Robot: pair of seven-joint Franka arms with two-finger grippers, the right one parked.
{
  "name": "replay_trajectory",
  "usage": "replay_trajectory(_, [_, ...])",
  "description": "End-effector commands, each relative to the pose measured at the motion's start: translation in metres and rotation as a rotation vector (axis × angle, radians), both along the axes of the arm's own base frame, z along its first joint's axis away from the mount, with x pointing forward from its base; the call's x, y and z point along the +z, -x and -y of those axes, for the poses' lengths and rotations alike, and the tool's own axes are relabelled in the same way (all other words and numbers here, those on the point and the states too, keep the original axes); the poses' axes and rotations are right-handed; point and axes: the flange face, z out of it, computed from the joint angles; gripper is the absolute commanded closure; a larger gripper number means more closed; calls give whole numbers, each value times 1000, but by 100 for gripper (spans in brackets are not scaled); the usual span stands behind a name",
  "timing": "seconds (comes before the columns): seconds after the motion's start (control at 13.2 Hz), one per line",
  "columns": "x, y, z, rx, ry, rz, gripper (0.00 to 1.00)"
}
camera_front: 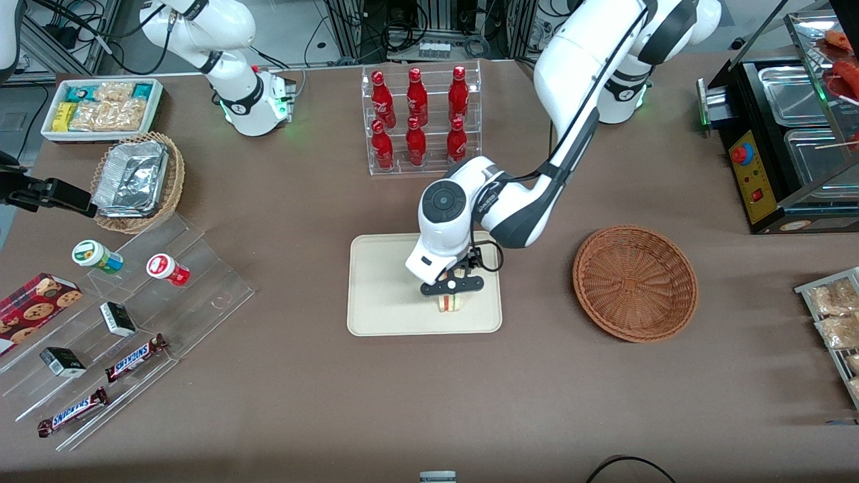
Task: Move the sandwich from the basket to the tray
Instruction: 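Lower the sandwich onto the tray and open the left gripper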
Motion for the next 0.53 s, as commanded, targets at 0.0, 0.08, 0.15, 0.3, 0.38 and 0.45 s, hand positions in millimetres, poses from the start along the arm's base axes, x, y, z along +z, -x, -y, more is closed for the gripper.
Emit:
replay_trajectory(0.0, [46,-23,-36,65,-4,20,0])
replay_trajectory(0.08, [60,-31,-50,92,7,31,0])
replay_trajectory(0.15, [73,-43,-72,129,10,28,0])
replay_trajectory(0.3, [92,-60,-108,191,26,6,0])
replay_trajectory(0.38, [99,-69,-130,204,15,-3,0])
replay_trajectory(0.45, [108,-77,-155,199,5,-18,0])
